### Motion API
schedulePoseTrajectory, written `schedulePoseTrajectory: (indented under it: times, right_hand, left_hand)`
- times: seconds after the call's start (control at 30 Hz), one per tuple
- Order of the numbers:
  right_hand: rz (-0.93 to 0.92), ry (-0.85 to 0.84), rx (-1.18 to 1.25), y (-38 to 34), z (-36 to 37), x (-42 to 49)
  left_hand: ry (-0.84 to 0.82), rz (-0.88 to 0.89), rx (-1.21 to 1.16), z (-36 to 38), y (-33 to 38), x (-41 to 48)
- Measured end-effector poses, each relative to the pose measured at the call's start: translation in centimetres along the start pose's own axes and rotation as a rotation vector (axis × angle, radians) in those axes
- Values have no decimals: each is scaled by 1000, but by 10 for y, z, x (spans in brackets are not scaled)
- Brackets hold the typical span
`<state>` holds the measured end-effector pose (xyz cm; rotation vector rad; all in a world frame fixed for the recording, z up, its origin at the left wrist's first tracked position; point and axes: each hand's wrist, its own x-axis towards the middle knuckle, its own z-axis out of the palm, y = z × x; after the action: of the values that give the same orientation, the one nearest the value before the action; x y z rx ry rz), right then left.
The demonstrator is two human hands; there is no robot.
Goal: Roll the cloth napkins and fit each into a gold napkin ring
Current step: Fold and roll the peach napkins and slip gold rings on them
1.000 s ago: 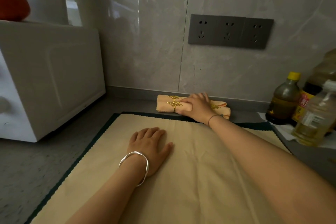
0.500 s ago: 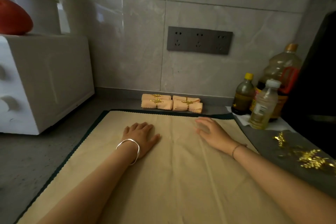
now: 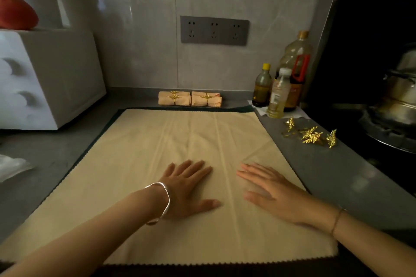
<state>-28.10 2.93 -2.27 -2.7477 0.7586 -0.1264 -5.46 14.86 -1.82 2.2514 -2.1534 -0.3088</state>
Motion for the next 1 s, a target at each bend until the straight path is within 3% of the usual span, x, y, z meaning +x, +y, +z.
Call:
schedulePoseTrajectory:
  times: [0.23,0.33,0.47,0.6,0.83,1.0]
  right_hand:
    - [-140,-172,-178,-34,2,-66]
    - [-175,-139,-243,-38,4,-72]
    - [-166,-29,-115,-43,-3,-75]
    - [-152,-33,-125,-44,-9,-72]
    - [-23,75,170,-33,-41,-59]
    - [-33,-32,266,-20,-69,-47]
  left_hand:
    - [-119,126,111,7,23,-54]
    - [-101,133,121,9,26,-59]
    - [-65,119,57,-3,32,-69]
    - [-100,40,-159,-24,15,-80]
    - [-102,-102,-151,-64,-18,-92]
    - [-97,-238,-137,-84,-37,-92]
